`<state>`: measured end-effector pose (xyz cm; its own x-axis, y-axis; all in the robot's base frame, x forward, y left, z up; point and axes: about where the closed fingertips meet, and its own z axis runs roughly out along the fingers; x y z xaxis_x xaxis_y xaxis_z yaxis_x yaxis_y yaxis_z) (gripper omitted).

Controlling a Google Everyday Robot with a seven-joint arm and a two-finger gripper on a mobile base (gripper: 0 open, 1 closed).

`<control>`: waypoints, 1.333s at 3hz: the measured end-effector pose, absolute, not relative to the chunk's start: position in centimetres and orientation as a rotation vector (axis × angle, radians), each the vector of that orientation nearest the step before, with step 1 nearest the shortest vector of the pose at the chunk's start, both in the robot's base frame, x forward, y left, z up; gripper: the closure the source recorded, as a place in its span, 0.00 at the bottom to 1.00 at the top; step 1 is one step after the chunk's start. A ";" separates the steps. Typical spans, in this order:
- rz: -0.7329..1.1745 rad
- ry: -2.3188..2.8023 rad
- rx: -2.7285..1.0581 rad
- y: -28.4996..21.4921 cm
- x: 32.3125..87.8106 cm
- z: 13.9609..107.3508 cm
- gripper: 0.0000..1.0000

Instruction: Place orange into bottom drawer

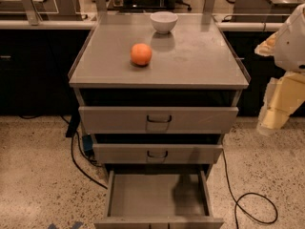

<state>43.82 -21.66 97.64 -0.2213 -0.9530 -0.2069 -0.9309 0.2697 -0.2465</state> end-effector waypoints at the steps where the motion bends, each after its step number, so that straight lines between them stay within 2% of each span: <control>1: -0.099 2.231 -1.724 -21.7 43.8 97.6 0.00; 2: -0.110 2.155 -1.775 -19.9 46.9 98.1 0.00; 4: -0.173 1.932 -1.877 -14.6 60.3 100.4 0.00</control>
Offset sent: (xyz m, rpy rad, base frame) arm 0.1042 0.0616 0.0131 0.0036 -0.0913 0.2089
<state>60.26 -14.56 100.41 0.0171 -0.9749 -0.2218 -0.9200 0.0716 -0.3854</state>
